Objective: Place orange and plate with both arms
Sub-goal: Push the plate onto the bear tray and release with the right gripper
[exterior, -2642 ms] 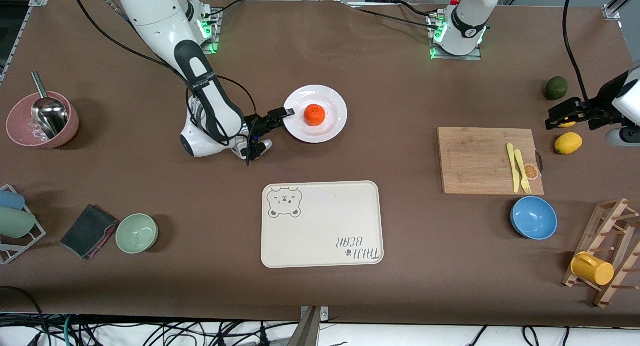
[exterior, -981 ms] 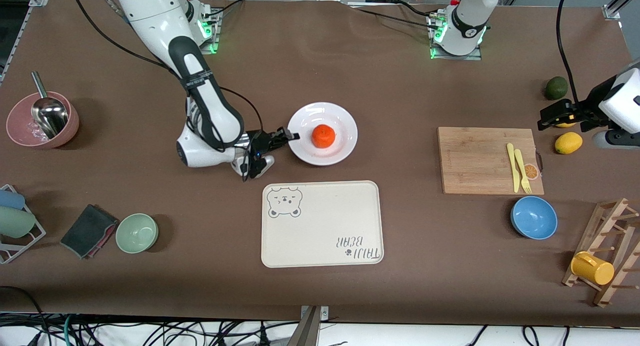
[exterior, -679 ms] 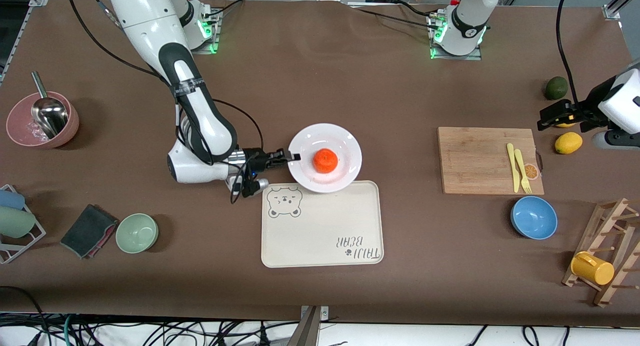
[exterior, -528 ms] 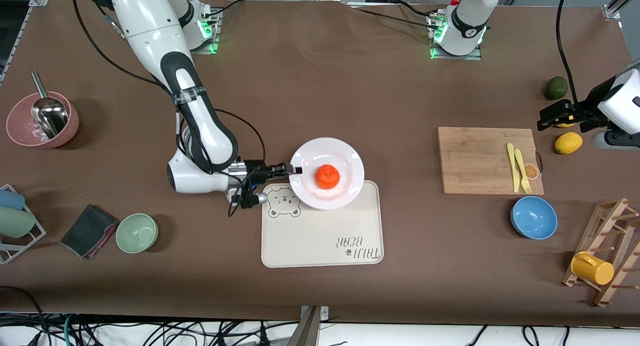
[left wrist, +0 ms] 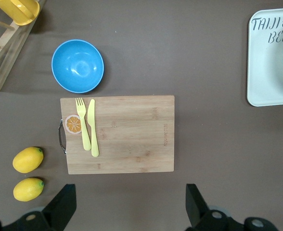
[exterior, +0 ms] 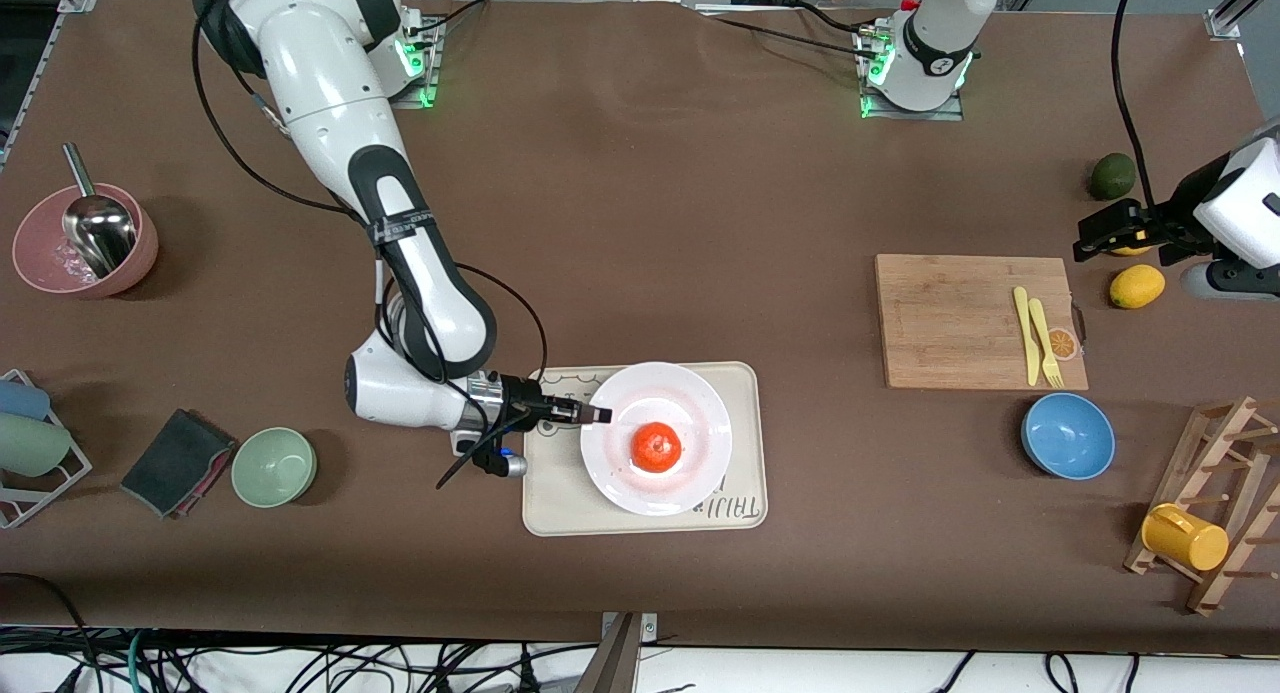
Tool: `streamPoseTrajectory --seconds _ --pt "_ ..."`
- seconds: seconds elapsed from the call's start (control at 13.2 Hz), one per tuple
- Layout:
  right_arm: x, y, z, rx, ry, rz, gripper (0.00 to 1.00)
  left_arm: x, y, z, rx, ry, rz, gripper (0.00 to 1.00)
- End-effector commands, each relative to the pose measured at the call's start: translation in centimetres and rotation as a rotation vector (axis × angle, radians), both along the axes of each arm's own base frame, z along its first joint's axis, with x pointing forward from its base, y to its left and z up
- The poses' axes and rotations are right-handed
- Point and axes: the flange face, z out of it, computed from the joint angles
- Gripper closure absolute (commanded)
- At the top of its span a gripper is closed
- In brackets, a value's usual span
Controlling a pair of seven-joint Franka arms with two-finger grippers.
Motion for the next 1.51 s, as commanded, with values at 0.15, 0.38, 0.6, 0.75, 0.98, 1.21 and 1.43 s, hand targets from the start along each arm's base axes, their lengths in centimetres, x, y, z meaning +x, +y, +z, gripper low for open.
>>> streamPoseTrajectory --seconds 0.15,0.38,0.6,0.75,0.98,1.21,1.43 --pt "0.1 1.9 -2.4 -0.003 -0.012 -0.037 1.0 -0.1 -0.1 0.3 0.018 -0.007 -0.023 0.0" --pt "0.0 2.0 -2.5 -0.015 -0.02 -0.023 0.45 -0.1 0.0 0.3 0.018 -0.005 -0.021 0.0" --pt "-0.1 2.2 -0.5 -0.106 -0.091 0.075 0.0 -0.1 0.0 0.3 0.018 -0.007 -0.02 0.0" --pt "-0.4 1.6 1.2 -0.242 -0.156 0.177 0.0 -0.1 -0.1 0.3 0.018 -0.007 -0.021 0.0" --pt "-1.6 0.6 4.9 -0.421 -0.225 0.35 0.0 -0.1 0.0 0.2 0.018 -0.004 -0.02 0.0" --pt "-1.5 -3.4 10.5 -0.658 -0.212 0.551 0.0 -0.1 -0.2 0.4 0.018 -0.007 -0.023 0.0" --pt "-1.2 -9.7 18.5 -0.855 -0.185 0.598 0.0 -0.1 -0.6 0.2 0.018 -0.004 -0.031 0.0"
